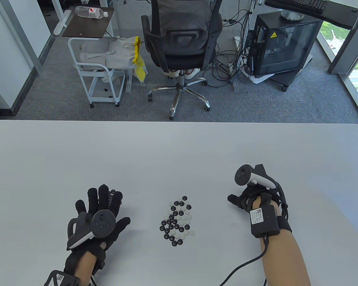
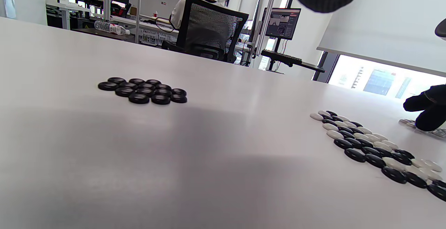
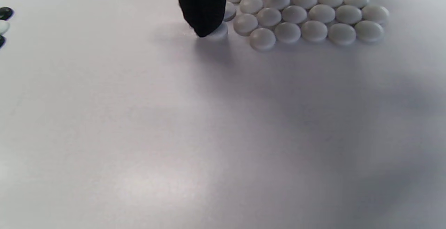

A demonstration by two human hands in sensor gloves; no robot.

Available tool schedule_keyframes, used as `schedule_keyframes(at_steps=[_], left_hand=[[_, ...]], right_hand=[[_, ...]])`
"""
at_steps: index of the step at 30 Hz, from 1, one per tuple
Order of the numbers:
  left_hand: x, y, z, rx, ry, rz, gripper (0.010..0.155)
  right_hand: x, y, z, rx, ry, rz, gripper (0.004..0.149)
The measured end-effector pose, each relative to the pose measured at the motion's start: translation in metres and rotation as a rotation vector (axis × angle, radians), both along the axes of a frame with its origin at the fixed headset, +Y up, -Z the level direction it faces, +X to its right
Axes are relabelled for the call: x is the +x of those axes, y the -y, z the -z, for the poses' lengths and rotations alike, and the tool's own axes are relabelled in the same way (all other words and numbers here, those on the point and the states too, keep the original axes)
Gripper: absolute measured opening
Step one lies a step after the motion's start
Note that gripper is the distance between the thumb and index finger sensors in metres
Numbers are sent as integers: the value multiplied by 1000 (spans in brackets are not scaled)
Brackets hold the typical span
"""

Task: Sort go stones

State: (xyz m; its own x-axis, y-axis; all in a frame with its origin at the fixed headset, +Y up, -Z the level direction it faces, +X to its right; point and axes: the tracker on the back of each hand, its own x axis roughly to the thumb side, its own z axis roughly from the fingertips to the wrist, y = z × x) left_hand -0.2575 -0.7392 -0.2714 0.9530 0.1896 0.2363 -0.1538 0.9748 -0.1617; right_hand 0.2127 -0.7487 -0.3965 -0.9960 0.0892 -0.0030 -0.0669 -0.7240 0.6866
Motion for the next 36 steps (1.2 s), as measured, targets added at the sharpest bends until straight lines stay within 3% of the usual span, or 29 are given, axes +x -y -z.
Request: schedule_keyframes(at_steps=[9,15,21,29,36], left_hand=[[0,2,1,-10,-8,12,83],[-2,3,3,-12,-14,11,83],[-1,2,3,-6,-12,11,83],[0,2,3,-6,-9,19,83],[0,1,2,1,-4,19,83]], right_hand=[[-2,-5,-1,23,-12,53,67],[-38,-19,-16,54,-174,165,66],[-90,-22,-43,7,-390,214,66],[-139,4,-80,-99,-595,215,68],[-136,14,-85,-111,-585,193,70]])
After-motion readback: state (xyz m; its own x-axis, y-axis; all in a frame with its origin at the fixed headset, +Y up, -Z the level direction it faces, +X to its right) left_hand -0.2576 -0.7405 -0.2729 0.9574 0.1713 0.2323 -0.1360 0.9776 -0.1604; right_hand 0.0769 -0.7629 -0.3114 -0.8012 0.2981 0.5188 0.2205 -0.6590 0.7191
